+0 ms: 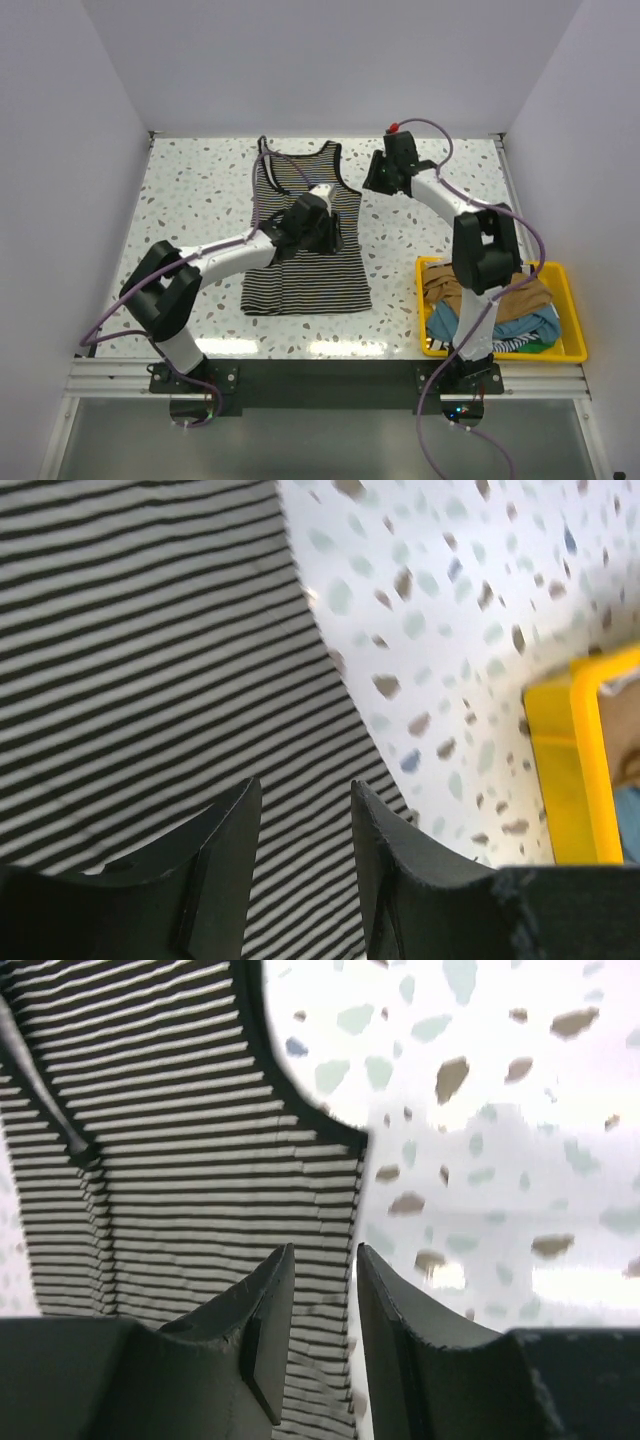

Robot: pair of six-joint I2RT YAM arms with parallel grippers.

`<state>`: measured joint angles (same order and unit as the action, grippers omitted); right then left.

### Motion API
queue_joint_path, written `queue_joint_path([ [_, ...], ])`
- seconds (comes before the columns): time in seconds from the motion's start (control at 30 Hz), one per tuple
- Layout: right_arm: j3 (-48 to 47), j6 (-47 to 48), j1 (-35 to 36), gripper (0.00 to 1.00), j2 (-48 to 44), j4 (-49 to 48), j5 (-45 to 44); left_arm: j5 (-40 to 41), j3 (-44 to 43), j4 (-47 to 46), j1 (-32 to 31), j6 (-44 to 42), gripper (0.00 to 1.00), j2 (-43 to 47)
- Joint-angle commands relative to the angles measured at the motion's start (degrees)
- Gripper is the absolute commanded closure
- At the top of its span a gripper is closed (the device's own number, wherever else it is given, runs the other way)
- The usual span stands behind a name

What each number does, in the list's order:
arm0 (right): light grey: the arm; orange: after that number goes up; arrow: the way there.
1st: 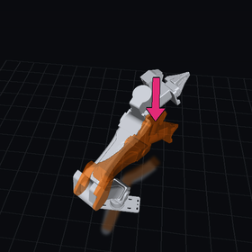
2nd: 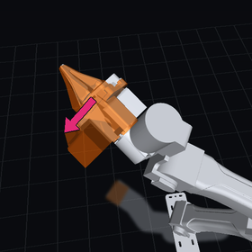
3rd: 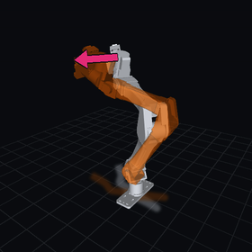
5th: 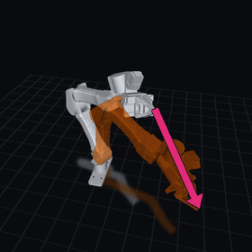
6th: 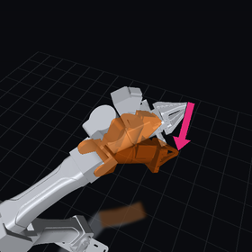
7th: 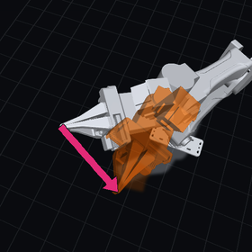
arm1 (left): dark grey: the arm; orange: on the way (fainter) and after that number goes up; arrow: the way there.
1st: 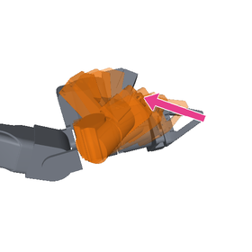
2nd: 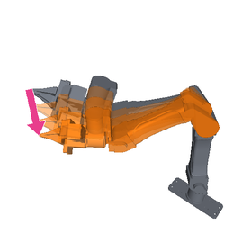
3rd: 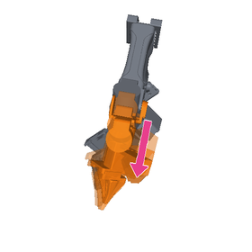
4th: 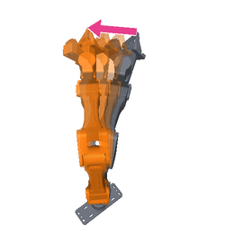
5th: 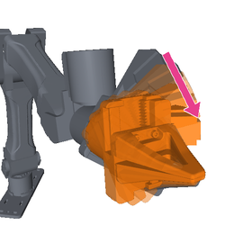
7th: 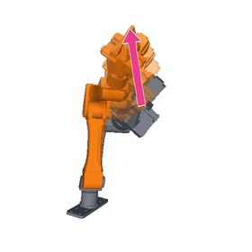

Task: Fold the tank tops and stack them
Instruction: Fold the tank top

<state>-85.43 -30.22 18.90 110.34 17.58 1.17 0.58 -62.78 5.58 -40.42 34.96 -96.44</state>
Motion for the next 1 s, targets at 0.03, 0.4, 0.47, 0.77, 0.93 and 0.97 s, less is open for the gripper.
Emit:
queue_joint_path([
  [0.03, -11.8, 3.8, -0.4, 0.65, 8.4, 5.4, 2.3, 3.2, 1.0, -0.8, -6.5, 1.2, 0.55, 1.8],
  [0.4, -16.6, 1.3, -0.6, 0.64, 17.6, 4.8, -1.0, 6.1, 5.2, -1.2, -14.5, 3.4, 0.55, 2.7],
  [0.47, -16.3, 0.9, -0.6, 0.63, 18.7, 3.9, -1.0, 6.3, 5.5, -1.7, -16.2, 3.4, 0.55, 2.1],
  [0.77, -16.4, 0.2, -0.5, 0.64, 21.7, 2.5, -1.0, 7.9, 3.1, -1.4, -21.3, 3.3, 0.55, -1.5],
  [0.93, -15.9, 0.3, -0.5, 0.74, 22.1, 2.5, -1.0, 10.7, 0.3, 0.0, -24.3, 3.0, 0.56, -4.8],
  [0.97, -15.3, 0.3, -0.6, 0.76, 22.0, 2.2, -1.8, 10.9, -0.1, 0.0, -24.7, 2.6, 0.56, -5.4],
])
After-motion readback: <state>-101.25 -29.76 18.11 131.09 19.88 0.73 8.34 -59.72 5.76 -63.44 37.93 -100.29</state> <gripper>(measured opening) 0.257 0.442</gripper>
